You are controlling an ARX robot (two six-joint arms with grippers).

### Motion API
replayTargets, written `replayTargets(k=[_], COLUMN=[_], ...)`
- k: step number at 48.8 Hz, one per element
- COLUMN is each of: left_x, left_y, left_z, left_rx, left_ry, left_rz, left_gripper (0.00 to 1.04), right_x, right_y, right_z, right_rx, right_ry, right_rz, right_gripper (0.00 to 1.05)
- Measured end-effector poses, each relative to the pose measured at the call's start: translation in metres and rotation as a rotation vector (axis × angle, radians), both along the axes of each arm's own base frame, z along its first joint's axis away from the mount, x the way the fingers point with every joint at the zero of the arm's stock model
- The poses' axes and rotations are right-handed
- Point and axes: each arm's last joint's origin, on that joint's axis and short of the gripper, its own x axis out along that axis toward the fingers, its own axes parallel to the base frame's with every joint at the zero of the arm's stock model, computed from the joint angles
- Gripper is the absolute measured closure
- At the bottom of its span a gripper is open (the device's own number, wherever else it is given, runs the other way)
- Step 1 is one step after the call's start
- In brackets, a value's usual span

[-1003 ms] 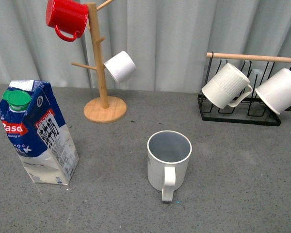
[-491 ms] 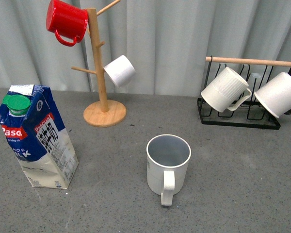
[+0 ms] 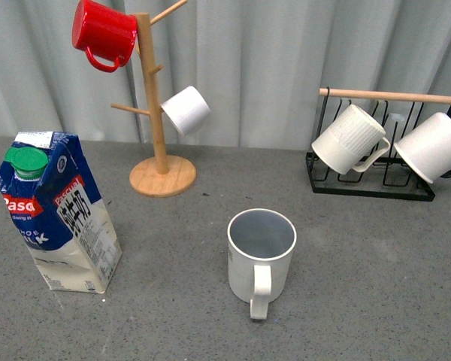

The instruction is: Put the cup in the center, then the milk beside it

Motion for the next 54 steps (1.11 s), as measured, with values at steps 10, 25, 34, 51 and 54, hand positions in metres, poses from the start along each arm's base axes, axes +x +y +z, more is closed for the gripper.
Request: replayTargets(k=[10,25,34,51,54], left_x=[0.0,0.0,0.0,0.0,0.0], left_y=[0.0,0.0,0.0,0.0,0.0], left_z=[0.0,0.0,0.0,0.0,0.0], left_rx=[0.0,0.0,0.0,0.0,0.0], left_ry=[0.0,0.0,0.0,0.0,0.0], left_rz=[0.0,0.0,0.0,0.0,0.0], left_gripper=[0.07,0.07,0.07,0.07,0.07], right_x=[-0.011,-0.012,-0.012,-0.012,-0.012], right_y=[0.0,0.0,0.0,0.0,0.0], right_z=[-0.003,-0.003,-0.003,-0.003,-0.003], right_rx=[0.0,-0.001,-0.001,0.0,0.0], right_ry=[0.003,0.006,0.006,0.006,0.006], right_rz=[0.003,0.003,0.003,0.003,0.003], right_gripper=[1.04,0.84,0.56,0.1,0.1])
